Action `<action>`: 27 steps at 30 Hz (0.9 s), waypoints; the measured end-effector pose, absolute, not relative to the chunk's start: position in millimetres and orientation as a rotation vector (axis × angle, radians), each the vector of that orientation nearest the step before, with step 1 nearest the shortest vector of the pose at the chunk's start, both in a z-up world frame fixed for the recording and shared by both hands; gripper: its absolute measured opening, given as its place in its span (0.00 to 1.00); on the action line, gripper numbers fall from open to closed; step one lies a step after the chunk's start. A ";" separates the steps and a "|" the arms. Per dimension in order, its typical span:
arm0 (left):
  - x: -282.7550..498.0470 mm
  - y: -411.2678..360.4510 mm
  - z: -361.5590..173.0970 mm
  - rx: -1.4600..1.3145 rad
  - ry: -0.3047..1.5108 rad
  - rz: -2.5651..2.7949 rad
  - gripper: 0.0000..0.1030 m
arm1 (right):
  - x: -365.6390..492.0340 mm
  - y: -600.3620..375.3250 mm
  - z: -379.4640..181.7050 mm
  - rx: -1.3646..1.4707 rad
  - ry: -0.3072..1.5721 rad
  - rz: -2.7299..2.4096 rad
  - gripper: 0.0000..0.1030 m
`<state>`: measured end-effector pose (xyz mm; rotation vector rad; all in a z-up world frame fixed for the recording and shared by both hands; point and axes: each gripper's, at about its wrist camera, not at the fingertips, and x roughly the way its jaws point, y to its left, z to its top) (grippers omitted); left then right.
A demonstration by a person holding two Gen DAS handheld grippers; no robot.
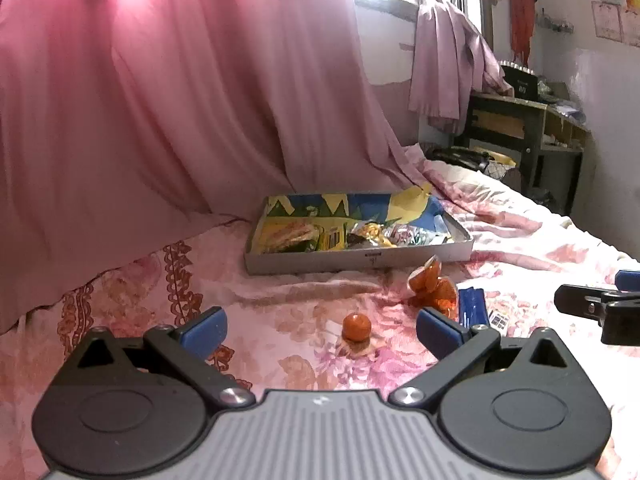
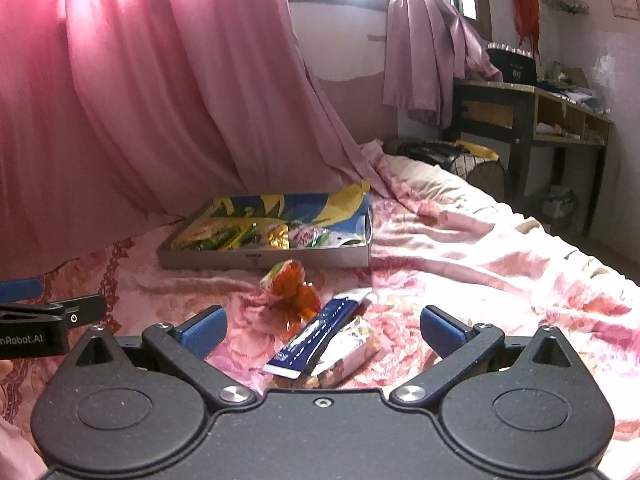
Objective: Organize snacks
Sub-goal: 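Withdraw both tools from the box back toward the remaining snacks, then move left tool to the mandarin orange while right tool approaches the blue nut bar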
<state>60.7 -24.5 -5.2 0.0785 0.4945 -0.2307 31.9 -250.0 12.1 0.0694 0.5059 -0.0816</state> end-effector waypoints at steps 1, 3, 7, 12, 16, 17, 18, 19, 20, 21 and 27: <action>60.8 -24.4 -5.6 0.081 0.499 -0.229 1.00 | 33.0 -250.0 10.8 0.071 0.516 -0.083 0.99; 62.4 -25.4 -8.0 0.089 0.522 -0.224 1.00 | 34.8 -250.5 9.1 0.074 0.535 -0.088 0.99; 73.8 -29.1 -15.5 0.110 0.628 -0.241 1.00 | 38.0 -251.8 4.5 0.084 0.575 -0.099 0.99; 79.9 -25.9 -21.7 0.094 0.675 -0.238 1.00 | 43.3 -250.7 -0.6 0.076 0.612 -0.105 0.99; 86.1 -23.1 -24.0 0.074 0.713 -0.244 1.00 | 47.7 -249.9 -3.2 0.071 0.640 -0.101 0.99; 89.3 -22.7 -24.1 0.069 0.720 -0.246 1.00 | 49.5 -250.0 -3.9 0.073 0.651 -0.098 0.99; 92.1 -21.8 -24.8 0.063 0.730 -0.248 1.00 | 51.2 -250.4 -4.3 0.075 0.659 -0.095 0.99; 94.3 -21.1 -25.6 0.058 0.738 -0.248 1.00 | 53.4 -250.5 -5.3 0.077 0.671 -0.093 0.99; 97.4 -20.3 -26.7 0.052 0.749 -0.248 1.00 | 55.5 -250.3 -6.5 0.078 0.683 -0.091 0.99; 100.3 -19.7 -27.9 0.047 0.758 -0.250 1.00 | 57.8 -250.2 -7.5 0.079 0.695 -0.088 0.99; 123.8 -16.1 -38.8 0.014 0.830 -0.252 1.00 | 72.4 -247.3 -15.7 0.072 0.762 -0.067 0.99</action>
